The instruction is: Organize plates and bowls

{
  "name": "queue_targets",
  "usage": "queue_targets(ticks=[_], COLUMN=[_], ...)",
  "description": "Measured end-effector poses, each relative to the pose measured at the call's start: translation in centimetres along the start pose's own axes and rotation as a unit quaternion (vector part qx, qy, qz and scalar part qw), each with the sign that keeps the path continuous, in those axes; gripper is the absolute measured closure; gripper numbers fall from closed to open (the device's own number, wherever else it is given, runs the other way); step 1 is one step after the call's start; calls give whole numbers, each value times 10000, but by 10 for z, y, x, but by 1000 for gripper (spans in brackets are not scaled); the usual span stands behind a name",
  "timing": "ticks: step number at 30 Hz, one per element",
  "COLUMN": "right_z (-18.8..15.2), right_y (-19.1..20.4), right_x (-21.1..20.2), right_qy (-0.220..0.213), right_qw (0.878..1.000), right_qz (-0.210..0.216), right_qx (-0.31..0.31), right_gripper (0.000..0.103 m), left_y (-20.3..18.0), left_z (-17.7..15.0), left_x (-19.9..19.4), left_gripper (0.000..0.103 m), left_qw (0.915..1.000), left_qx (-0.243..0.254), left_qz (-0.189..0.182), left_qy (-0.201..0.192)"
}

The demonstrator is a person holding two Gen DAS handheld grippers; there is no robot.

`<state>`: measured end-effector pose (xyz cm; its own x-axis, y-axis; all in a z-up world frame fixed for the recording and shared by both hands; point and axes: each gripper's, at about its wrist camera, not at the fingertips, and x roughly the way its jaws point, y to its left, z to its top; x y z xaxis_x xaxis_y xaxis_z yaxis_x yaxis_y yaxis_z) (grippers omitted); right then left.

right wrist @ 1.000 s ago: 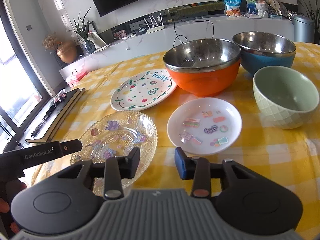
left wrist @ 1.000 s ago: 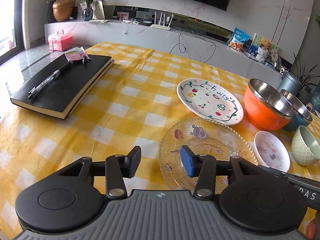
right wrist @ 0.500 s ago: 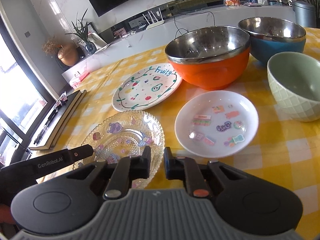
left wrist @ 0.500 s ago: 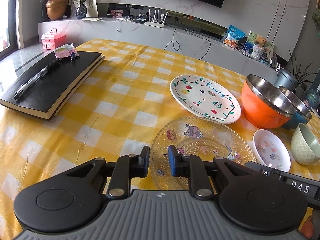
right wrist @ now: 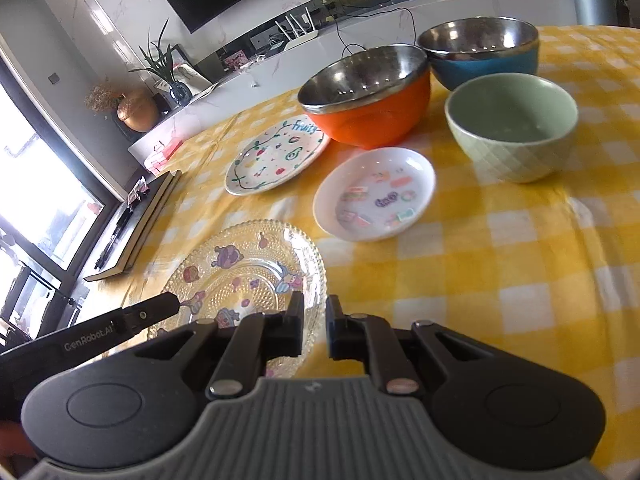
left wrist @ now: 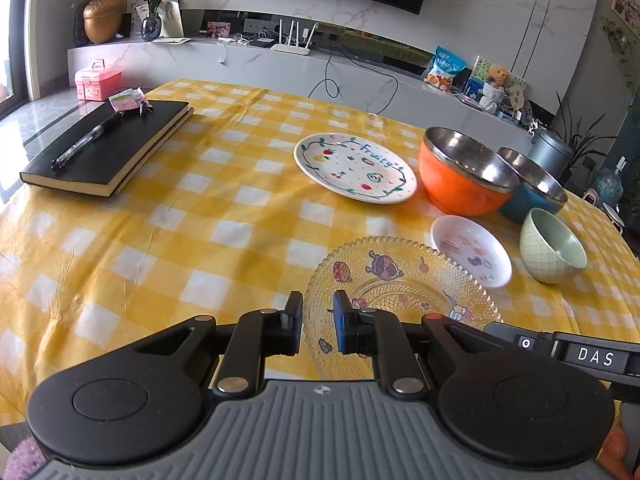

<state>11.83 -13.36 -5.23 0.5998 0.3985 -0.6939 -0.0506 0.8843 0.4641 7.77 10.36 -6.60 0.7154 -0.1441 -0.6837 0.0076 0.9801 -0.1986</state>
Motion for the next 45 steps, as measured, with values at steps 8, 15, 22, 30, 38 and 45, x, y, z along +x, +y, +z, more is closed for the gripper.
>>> queue_targets(ticks=[8,15,22,30,38,45], right_z=[-17,-18,-20,-20,-19,-20], right_y=[-21,-19,-21,-18,-15,-15], right_x=[-20,-19,-15,-14,-12,-13], right_qy=[-1,-20,-5,-16,-26,-27], right_qw=[9996,9996,9995,9996,9993,9995], right_qz=[-249,-251,-278,-282,-354,-305], right_qx=[167,144,135,67,91,60], right_gripper=[95,95,95,95,94,82], left_y=[-18,-18,-19,-23,-22,-21], left_z=[-23,-24,-27,-27,-22,-21], left_x=[3,4,6,8,12,10], left_gripper=[86,86,86,86,86,79], left_qw=[9998,9999,9999,9996,9995,9996], left_qx=[113,15,45,189,167,161], left_qz=[-21,95,125,227,262,221], left_qy=[177,94,72,43,60,-8])
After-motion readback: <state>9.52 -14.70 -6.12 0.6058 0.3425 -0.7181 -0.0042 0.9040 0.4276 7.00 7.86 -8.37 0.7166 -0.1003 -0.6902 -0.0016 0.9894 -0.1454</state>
